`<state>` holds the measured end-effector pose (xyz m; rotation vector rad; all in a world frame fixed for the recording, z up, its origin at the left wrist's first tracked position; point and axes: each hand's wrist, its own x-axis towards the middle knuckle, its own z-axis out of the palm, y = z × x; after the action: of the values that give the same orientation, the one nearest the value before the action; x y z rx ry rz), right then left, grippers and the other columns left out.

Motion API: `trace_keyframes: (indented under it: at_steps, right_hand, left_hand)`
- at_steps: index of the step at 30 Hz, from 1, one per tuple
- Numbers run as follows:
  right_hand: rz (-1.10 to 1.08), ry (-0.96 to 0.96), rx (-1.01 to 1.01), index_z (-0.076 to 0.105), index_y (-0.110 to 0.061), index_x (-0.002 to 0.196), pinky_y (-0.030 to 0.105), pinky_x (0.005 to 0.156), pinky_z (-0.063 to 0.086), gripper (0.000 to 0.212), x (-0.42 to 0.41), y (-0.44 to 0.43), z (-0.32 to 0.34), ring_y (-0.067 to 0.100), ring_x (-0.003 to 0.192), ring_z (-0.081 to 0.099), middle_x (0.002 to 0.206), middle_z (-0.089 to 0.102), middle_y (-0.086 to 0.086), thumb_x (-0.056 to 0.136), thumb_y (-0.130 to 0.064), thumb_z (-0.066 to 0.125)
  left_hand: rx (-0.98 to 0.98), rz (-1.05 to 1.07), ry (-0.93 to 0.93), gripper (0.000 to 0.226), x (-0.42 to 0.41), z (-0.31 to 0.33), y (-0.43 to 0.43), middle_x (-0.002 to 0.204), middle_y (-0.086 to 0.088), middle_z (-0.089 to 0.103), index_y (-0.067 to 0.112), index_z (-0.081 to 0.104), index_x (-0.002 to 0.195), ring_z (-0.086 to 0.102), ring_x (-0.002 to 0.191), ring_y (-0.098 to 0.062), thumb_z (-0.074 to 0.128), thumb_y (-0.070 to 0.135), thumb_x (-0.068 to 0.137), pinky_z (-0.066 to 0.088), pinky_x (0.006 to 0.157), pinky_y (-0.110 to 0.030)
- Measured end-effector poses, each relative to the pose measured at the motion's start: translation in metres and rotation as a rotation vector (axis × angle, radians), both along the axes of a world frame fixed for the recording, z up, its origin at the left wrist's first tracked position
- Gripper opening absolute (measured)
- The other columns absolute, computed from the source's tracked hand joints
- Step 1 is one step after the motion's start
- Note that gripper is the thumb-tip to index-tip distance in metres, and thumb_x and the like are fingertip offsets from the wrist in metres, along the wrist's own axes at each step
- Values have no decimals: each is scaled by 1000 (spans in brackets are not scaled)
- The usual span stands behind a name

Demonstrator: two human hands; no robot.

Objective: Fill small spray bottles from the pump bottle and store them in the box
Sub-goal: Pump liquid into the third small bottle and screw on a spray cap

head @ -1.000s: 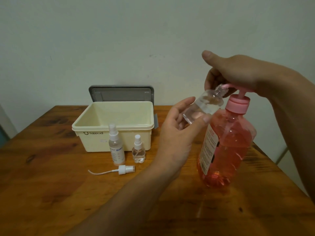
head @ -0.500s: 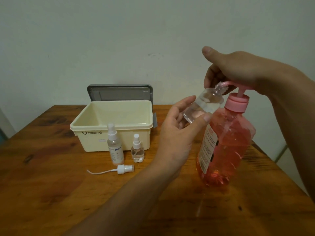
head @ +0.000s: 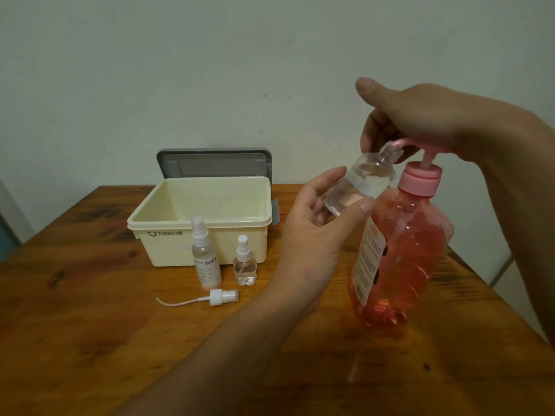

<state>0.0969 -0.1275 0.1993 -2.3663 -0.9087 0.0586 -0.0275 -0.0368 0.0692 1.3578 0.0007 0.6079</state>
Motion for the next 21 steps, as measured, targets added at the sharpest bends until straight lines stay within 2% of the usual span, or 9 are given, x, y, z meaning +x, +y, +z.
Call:
trace_keyframes:
  at_steps: [3,8,14,18,21]
  right_hand:
    - [4,-17,-31,71,-10,76,28,54,38,77,0,2,-2,19,62,59,80,71,11,98,-66,22]
    - [0,-32,-33,72,-12,77,31,62,42,77,3,4,-11,23,69,62,87,71,11,97,-67,23]
    - [17,22,22,72,-8,76,32,63,46,79,1,1,0,23,66,60,80,71,13,96,-68,24]
    - [1,10,-17,71,-9,76,30,58,41,77,1,3,-4,21,63,59,78,70,10,97,-66,25]
    - [-5,-9,-32,72,-11,76,30,60,40,76,3,5,-9,22,66,61,83,70,9,96,-68,26]
  left_hand:
    - [10,11,2,46,2,-1,1,125,11,64,36,54,124,60,113,-1,72,21,84,53,83,-15]
    - [7,9,9,49,2,-2,1,125,11,64,34,55,126,60,114,-2,73,20,83,53,83,-15]
    - [9,6,10,52,1,-2,2,125,11,64,30,53,130,61,112,0,72,19,84,52,82,-13]
    - [-13,0,7,51,2,-3,0,123,10,65,27,54,130,62,108,1,72,15,84,51,80,-11]
    - [-19,1,5,51,3,-3,1,121,9,66,27,54,129,63,108,0,72,14,84,52,81,-12]
